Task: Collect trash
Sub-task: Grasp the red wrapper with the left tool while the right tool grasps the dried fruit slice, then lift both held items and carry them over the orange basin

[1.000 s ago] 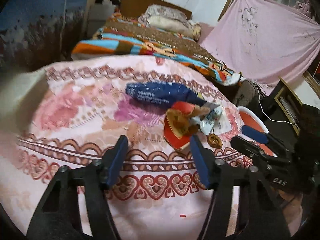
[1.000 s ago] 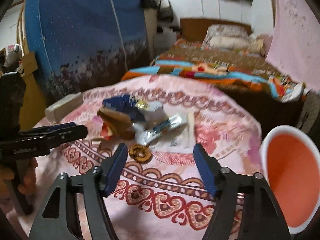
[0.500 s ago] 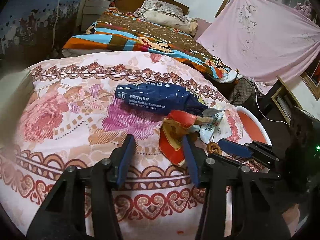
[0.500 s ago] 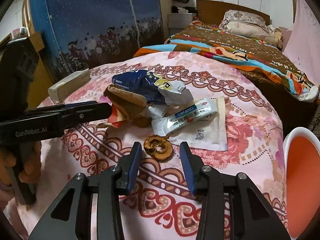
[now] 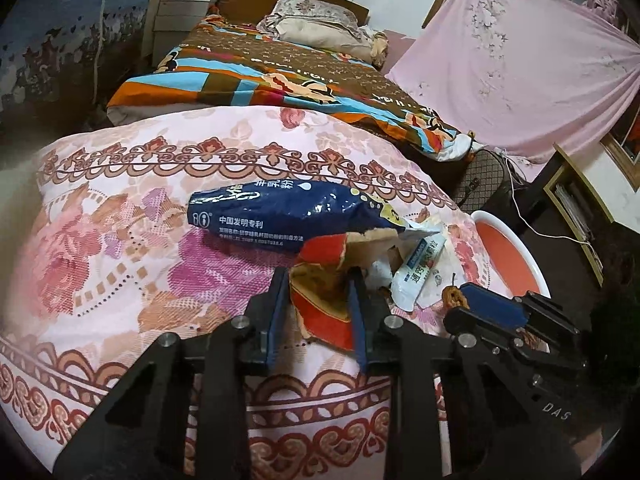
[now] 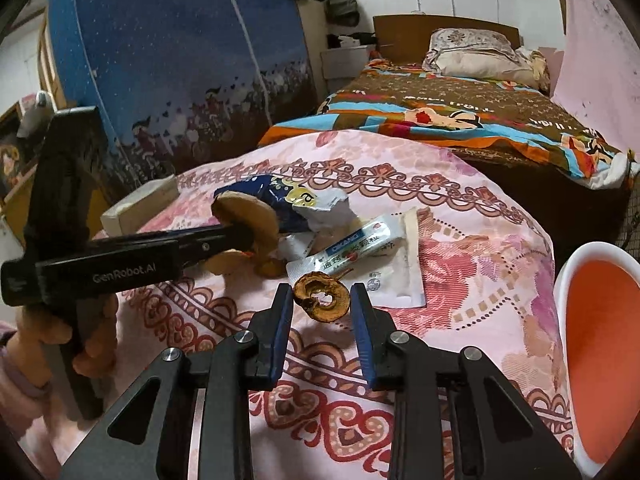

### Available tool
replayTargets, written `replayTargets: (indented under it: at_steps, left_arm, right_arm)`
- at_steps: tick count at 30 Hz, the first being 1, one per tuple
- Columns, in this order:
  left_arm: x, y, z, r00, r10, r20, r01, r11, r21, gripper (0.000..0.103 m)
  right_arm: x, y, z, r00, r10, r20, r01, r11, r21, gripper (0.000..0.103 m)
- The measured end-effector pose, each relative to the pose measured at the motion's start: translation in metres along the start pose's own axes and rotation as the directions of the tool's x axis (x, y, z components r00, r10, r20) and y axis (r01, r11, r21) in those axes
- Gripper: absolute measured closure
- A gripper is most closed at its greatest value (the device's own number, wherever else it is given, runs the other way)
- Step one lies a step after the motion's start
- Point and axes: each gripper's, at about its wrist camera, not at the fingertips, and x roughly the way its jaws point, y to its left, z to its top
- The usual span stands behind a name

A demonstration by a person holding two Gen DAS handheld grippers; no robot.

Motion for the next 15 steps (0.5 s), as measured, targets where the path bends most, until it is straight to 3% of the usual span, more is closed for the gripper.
replayTargets:
  at_steps: [6, 11, 15]
  left_arm:
    - [-0.013, -0.010, -0.006, 0.999, 0.011, 0.046, -0.013, 0.999, 0.036, 0.092]
    - [-0.036, -0.022, -0.015, 0.991, 0.014, 0.130, -0.022, 0.998, 0.061, 0.092]
    - [-0.054, -0.035, -0.023, 0.978, 0.012, 0.206, -0.030, 0.996, 0.084, 0.092]
  right_arm:
    - [-0.007, 0.001, 0.000, 0.999, -0.009, 0.039, 0.009, 1.000, -0.005, 0.076]
    - [-0.026, 0.004, -0.004, 0.989, -0.030, 0.145, 0.033, 0.999, -0.016, 0.076]
    - [-0.047, 0.007, -0.007, 0.966, -0.050, 0.255, 0.058, 0.998, -0.022, 0.076]
